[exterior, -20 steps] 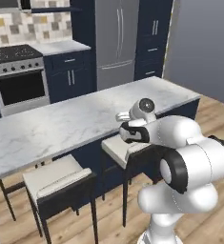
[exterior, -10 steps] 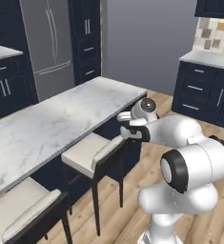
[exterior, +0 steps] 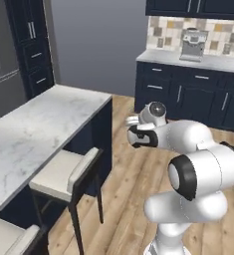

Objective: Place the large bottle from the dining counter next to the other large bottle outside the sink, and place the small bottle from the dining counter next to the other small bottle inside the sink.

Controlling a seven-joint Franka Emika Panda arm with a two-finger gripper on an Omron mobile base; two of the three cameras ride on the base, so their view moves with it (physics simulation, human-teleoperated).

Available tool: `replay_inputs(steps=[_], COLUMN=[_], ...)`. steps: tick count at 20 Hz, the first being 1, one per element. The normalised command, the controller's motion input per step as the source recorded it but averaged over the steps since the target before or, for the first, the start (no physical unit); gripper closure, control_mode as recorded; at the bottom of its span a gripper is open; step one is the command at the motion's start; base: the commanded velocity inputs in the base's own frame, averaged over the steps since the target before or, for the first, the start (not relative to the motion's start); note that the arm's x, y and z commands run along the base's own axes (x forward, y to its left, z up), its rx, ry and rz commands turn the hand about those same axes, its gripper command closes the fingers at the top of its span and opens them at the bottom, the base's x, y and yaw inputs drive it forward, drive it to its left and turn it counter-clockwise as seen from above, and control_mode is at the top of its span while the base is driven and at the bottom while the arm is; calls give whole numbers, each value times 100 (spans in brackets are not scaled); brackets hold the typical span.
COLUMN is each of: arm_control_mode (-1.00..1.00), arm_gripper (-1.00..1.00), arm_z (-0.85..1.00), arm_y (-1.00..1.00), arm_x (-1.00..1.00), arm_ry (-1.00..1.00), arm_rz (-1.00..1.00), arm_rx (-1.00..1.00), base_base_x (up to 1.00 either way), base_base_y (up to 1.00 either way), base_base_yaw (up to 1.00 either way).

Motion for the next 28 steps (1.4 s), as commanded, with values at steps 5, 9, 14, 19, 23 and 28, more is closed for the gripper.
replay_inputs(steps=[5, 9, 14, 19, 23, 28], arm_control_mode=[100, 100, 100, 100, 100, 100], arm_gripper=[100, 100, 100, 100, 100, 100], arm_z=[0, 0, 0, 0, 0, 0], arm_y=[0, 0, 0, 0, 0, 0], arm_x=[0, 0, 0, 0, 0, 0], arm_ry=[0, 0, 0, 0, 0, 0], arm_rz=[0, 0, 0, 0, 0, 0], arm_rx=[0, 0, 0, 0, 0, 0], base_base_x=[21, 44, 73, 90, 72, 47], base_base_y=[-2, -17, -33, -44, -39, -27], base_base_yaw=[-40, -36, -30, -22, -29, -43])
